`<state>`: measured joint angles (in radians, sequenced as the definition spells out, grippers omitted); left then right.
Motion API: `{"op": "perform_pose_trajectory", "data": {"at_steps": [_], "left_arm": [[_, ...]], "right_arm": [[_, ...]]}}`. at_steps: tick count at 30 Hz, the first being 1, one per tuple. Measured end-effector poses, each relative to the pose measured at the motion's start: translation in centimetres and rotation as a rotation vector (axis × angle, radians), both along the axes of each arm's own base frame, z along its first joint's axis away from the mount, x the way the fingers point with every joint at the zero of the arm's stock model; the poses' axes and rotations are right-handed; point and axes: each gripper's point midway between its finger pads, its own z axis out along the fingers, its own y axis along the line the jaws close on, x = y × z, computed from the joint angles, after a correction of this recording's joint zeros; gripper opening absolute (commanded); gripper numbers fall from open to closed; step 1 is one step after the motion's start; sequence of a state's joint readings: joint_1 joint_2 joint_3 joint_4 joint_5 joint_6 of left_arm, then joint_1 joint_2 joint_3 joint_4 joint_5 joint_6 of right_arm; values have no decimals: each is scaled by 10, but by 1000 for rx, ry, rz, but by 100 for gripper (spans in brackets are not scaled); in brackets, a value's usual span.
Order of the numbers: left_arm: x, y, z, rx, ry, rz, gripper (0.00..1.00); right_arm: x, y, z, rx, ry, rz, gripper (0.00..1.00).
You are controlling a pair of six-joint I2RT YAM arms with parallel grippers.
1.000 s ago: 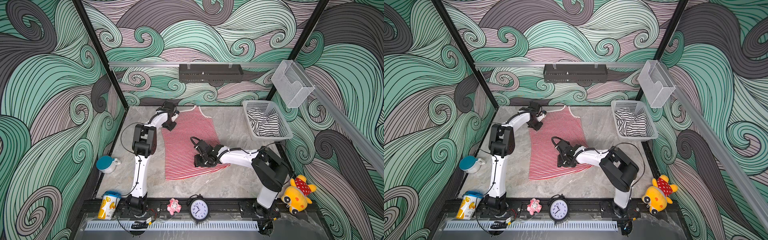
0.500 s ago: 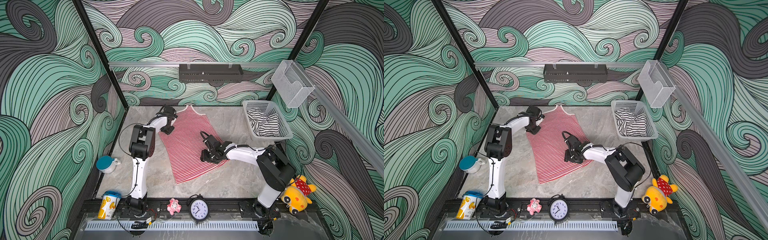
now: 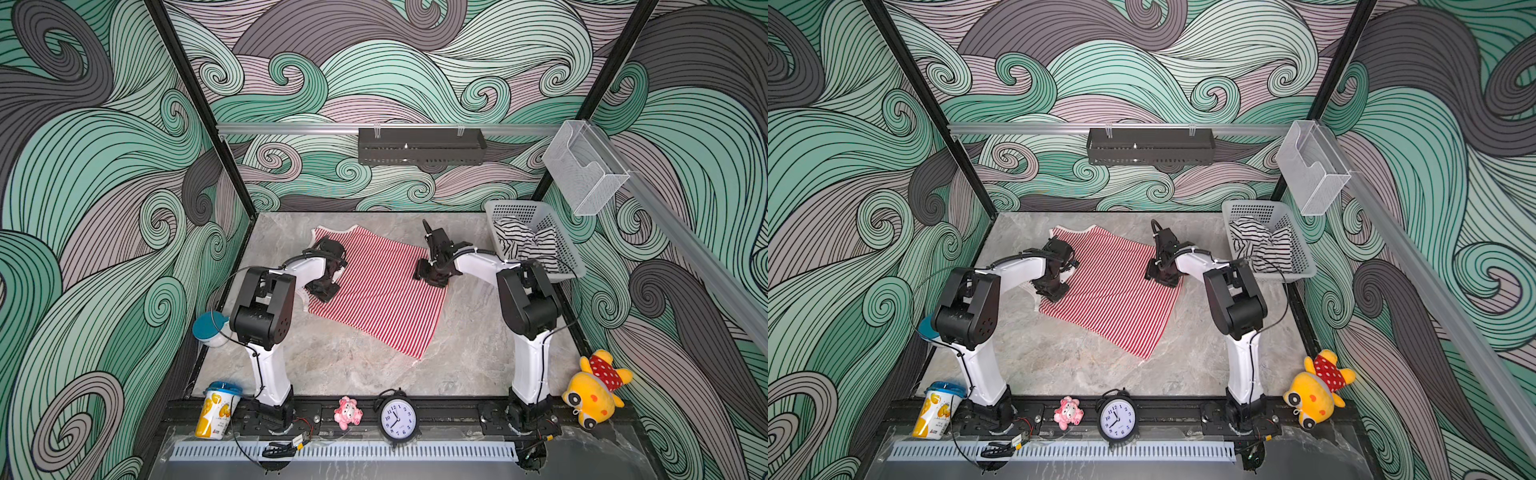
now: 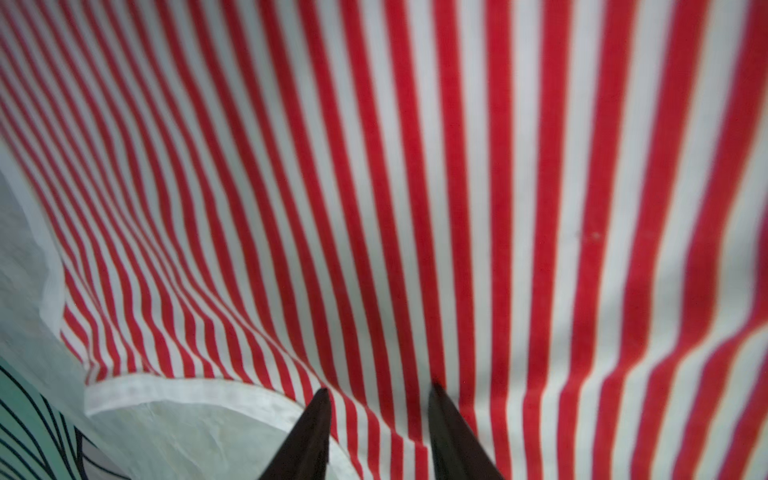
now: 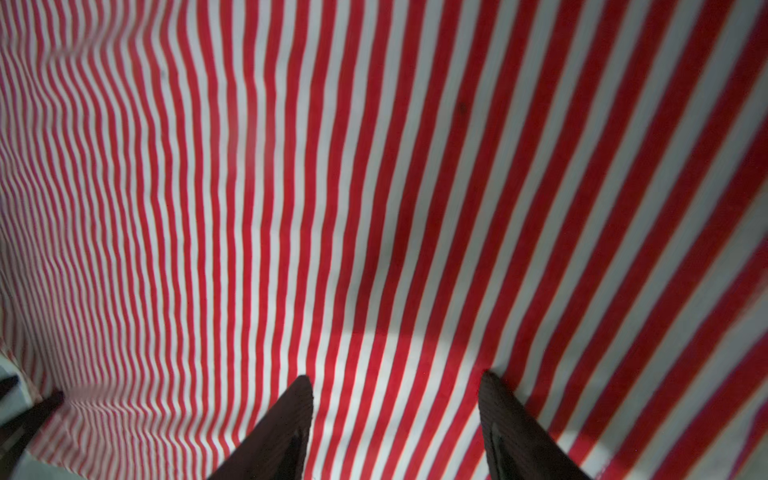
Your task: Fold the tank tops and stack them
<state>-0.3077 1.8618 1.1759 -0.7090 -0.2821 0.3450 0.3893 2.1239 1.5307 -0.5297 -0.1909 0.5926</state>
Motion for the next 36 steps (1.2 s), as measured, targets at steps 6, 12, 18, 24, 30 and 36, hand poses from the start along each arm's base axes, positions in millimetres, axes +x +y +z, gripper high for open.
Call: {"op": "perform_pose_trajectory", "data": {"at_steps": [6, 12, 18, 24, 30, 36], "left_arm": [[-41, -25, 8, -35, 71, -56, 44], [-17, -18, 41, -48, -55, -17, 45], [7, -6, 45, -49, -111, 34, 45], [5, -3, 31, -40, -84, 41, 44], [-4, -7, 19, -64, -45, 44, 44], [-30, -13, 0, -68, 33, 23, 43]], "right_arm": [[42, -6, 6, 2, -17, -1, 67], [-6, 8, 33, -42, -29, 80, 68], [-100, 27, 53, -21, -62, 181, 68], [-160, 1, 13, -41, 20, 148, 67], [-172, -12, -3, -47, 24, 105, 67], [-163, -21, -3, -40, 13, 62, 68]]}}
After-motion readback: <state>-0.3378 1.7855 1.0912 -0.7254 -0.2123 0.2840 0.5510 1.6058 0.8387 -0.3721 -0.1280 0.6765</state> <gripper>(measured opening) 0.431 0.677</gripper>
